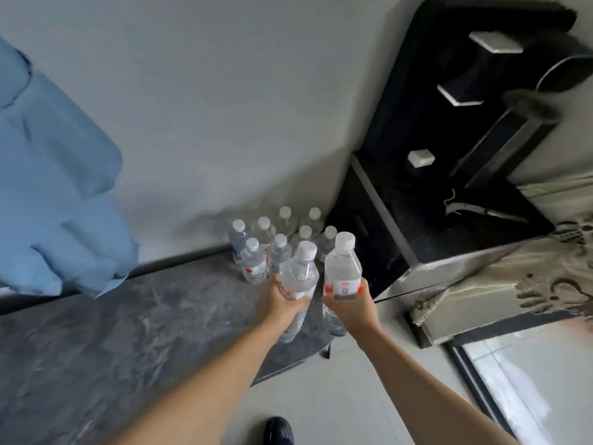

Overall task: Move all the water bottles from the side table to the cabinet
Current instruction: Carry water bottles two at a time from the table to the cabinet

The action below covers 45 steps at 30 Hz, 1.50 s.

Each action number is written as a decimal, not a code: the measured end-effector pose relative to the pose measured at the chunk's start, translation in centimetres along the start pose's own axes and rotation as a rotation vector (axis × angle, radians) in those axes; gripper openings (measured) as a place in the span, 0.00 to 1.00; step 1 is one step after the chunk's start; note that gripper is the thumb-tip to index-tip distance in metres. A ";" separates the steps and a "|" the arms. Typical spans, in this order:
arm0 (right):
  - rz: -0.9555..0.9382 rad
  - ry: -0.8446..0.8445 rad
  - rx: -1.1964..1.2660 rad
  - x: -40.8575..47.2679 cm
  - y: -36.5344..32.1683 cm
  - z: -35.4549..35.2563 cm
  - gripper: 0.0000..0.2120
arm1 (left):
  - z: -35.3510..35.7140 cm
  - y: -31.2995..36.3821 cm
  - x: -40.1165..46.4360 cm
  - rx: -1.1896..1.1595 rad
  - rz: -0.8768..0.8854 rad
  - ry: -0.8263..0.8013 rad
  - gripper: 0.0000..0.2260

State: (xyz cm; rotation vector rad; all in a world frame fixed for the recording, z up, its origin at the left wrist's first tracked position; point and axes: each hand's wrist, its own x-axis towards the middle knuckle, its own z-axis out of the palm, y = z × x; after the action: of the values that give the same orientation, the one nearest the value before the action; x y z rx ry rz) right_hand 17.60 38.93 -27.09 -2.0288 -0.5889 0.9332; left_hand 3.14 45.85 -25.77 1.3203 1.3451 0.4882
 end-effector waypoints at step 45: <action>0.011 -0.092 -0.302 8.3 -2.6 1.9 0.44 | 1.0 -0.5 8.1 0.244 0.180 0.026 0.32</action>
State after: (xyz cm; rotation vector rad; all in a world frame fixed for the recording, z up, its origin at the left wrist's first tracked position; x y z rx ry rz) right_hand 21.03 46.90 -29.03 -2.2652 -0.8098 0.9963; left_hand 5.92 52.38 -29.75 1.6508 1.3454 0.4750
